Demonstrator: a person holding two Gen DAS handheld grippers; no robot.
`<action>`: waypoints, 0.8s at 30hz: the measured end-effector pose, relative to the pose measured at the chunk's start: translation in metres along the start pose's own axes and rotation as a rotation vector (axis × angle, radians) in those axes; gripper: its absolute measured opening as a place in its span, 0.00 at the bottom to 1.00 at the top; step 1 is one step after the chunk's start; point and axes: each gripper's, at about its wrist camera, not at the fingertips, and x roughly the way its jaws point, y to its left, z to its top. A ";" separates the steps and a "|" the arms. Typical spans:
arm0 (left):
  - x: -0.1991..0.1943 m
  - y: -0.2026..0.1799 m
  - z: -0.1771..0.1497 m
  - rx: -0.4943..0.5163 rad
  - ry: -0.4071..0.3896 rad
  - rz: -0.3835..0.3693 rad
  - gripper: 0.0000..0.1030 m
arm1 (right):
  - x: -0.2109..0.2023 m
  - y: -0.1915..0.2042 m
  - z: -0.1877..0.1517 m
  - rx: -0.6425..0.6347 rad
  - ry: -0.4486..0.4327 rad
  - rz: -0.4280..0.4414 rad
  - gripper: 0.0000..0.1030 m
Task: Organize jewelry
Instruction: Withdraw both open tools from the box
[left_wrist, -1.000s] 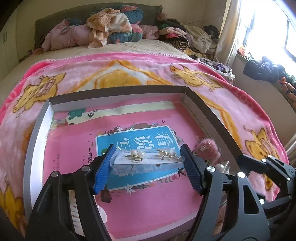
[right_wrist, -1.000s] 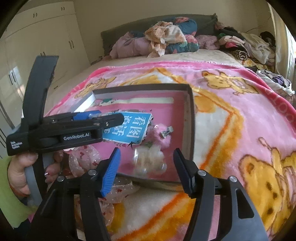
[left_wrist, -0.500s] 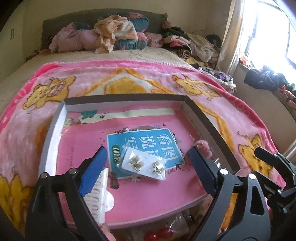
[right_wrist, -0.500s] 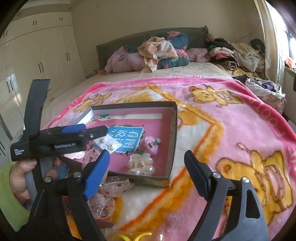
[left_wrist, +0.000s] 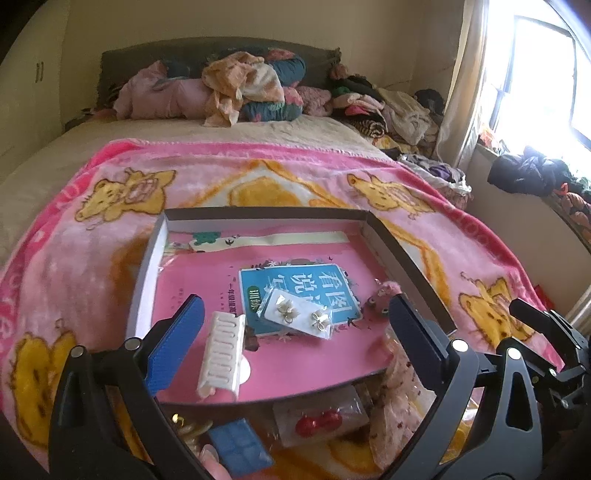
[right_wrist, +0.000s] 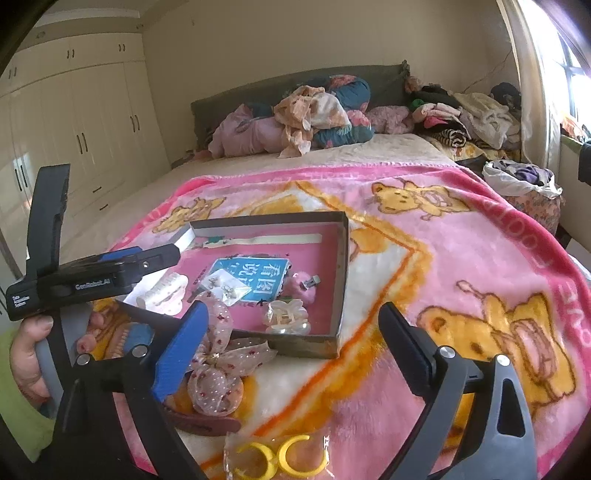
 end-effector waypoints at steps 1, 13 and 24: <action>-0.003 0.001 0.000 -0.003 -0.005 0.000 0.89 | -0.003 0.001 0.000 -0.002 -0.003 0.001 0.88; -0.038 0.010 -0.016 -0.032 -0.032 0.019 0.89 | -0.026 0.020 -0.001 -0.039 -0.026 0.027 0.88; -0.059 0.030 -0.032 -0.068 -0.034 0.051 0.89 | -0.035 0.041 -0.012 -0.077 -0.014 0.051 0.88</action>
